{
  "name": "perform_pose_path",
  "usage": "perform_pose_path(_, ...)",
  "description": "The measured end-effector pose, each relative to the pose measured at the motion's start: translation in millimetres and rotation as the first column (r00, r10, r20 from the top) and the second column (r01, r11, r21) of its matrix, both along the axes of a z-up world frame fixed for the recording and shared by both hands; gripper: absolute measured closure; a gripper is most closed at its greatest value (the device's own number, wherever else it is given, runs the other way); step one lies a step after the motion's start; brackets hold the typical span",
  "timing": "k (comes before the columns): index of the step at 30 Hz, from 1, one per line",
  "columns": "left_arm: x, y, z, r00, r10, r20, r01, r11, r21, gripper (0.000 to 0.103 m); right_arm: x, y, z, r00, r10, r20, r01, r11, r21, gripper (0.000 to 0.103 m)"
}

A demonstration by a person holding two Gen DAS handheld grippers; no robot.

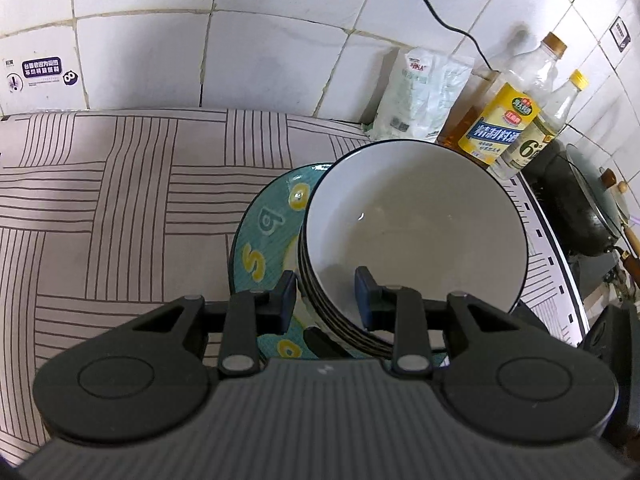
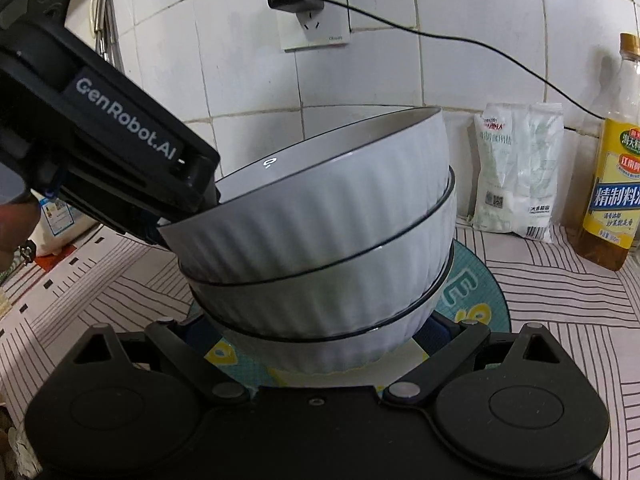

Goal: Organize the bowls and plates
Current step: 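Lower the bowl stack onto the blue egg plate and open the right gripper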

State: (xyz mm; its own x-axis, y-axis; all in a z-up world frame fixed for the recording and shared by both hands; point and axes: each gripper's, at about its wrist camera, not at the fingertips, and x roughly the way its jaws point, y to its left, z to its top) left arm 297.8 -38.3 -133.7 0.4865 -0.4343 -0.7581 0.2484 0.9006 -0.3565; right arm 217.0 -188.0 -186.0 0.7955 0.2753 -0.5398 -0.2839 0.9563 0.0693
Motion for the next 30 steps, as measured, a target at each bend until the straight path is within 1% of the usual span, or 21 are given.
perform_pose_path(6, 2.3, -1.1, -6.2, 1.000, 0.016, 0.018, -0.016, 1.000, 0.003, 0.074, 8.9, 2.5, -3.7, 1.000, -0.001, -0.024, 0.001, 1.000, -0.013, 0.004)
perform_pose_path(13, 6.8, 1.3, -14.6, 0.999, 0.043, 0.002, -0.043, 0.999, -0.012, 0.074, 15.7, 5.3, -8.2, 0.999, 0.007, -0.039, -0.009, 0.999, -0.050, 0.004)
perform_pose_path(20, 7.3, 2.6, -17.8, 0.999, 0.032, 0.004, -0.032, 0.999, -0.026, 0.073, 23.6, 4.4, -5.9, 0.997, 0.032, -0.063, -0.038, 0.995, -0.094, 0.004)
perform_pose_path(24, 5.6, -0.4, -17.0, 0.999, 0.029, 0.013, -0.029, 1.000, -0.012, 0.073, 24.9, 3.0, -6.8, 0.997, 0.023, -0.074, -0.029, 0.996, -0.079, 0.004)
perform_pose_path(27, 6.7, 0.0, -17.8, 0.999, 0.038, -0.003, -0.038, 0.999, -0.026, 0.073, 25.6, 2.4, -7.6, 0.997, 0.016, -0.079, -0.022, 0.997, -0.073, 0.004)
perform_pose_path(30, 10.5, 2.5, -20.1, 0.998, 0.046, -0.043, -0.048, 0.997, -0.060, 0.071, 32.8, -0.4, -7.6, 0.994, 0.015, -0.108, -0.024, 0.996, -0.083, 0.004)
